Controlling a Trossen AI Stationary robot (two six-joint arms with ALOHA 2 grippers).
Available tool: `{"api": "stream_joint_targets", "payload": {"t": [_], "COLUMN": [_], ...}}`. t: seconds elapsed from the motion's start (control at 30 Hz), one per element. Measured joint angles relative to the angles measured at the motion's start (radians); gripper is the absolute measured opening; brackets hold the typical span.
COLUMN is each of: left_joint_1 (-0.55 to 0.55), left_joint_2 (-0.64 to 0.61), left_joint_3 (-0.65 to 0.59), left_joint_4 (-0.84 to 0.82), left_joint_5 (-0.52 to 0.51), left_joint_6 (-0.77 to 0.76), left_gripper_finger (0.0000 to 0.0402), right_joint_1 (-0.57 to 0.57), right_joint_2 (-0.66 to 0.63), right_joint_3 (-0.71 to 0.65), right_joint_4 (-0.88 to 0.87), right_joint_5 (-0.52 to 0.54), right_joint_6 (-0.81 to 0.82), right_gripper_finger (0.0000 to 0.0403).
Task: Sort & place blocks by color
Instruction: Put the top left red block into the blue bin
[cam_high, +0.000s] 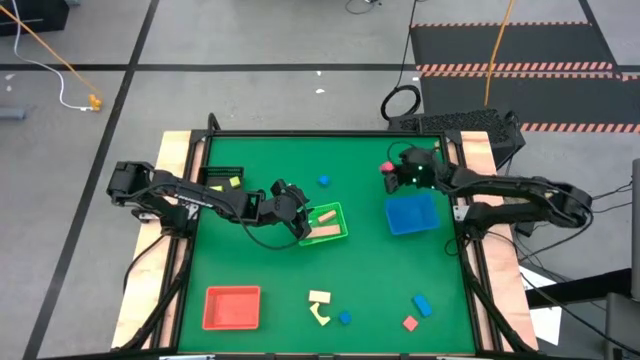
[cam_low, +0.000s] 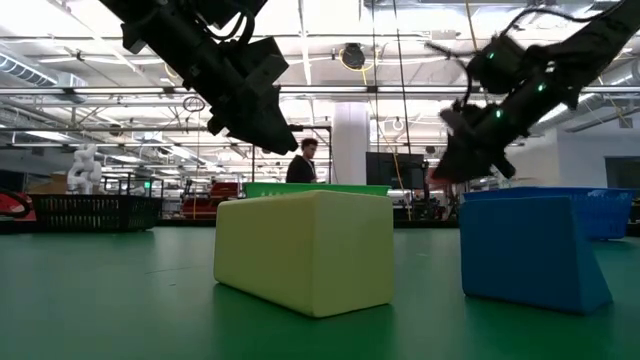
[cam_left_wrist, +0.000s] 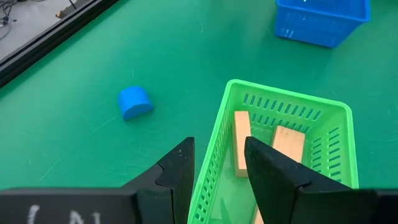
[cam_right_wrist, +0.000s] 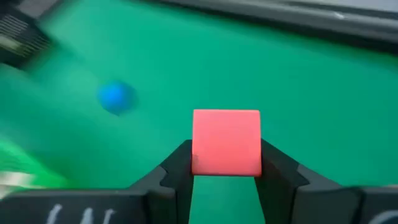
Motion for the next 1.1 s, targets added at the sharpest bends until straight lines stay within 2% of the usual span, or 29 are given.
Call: {"api": "stream_joint_targets", "payload": {"t": [0.17,0.4,0.5,0.63,0.87,1.03,1.1], "left_joint_1": [0.000,-0.005,-0.005,-0.002,-0.002,-0.002,-0.002], "left_joint_2": [0.000,0.000,0.000,0.000,0.000,0.000,0.000], "left_joint_3": [0.000,0.000,0.000,0.000,0.000,0.000,0.000], "left_joint_4": [0.000,-0.008,-0.008,-0.008,-0.009,-0.008,-0.008], "left_joint_5": [0.000,0.000,0.000,0.000,0.000,-0.001,-0.003], "left_joint_6": [-0.002,-0.004,-0.004,-0.003,0.000,0.001,0.000], "left_gripper_finger": [0.0143,0.0143,0.0143,0.0143,0.0143,0.0143,0.0143], "right_joint_1": [0.001,0.061,0.113,0.182,0.282,0.309,0.317], "right_joint_2": [-0.103,-0.187,-0.216,-0.255,-0.306,-0.317,-0.313], "right_joint_3": [0.000,0.000,0.000,0.000,0.003,0.101,0.158], "right_joint_4": [0.057,0.021,0.018,-0.056,-0.328,-0.646,-0.780], "right_joint_5": [-0.212,-0.562,-0.633,-0.633,-0.565,-0.430,-0.344], "right_joint_6": [0.069,0.310,0.415,0.506,0.546,0.454,0.397], "right_gripper_finger": [0.0114,0.0114,0.0114,0.0114,0.0114,0.0114,0.0114]}}
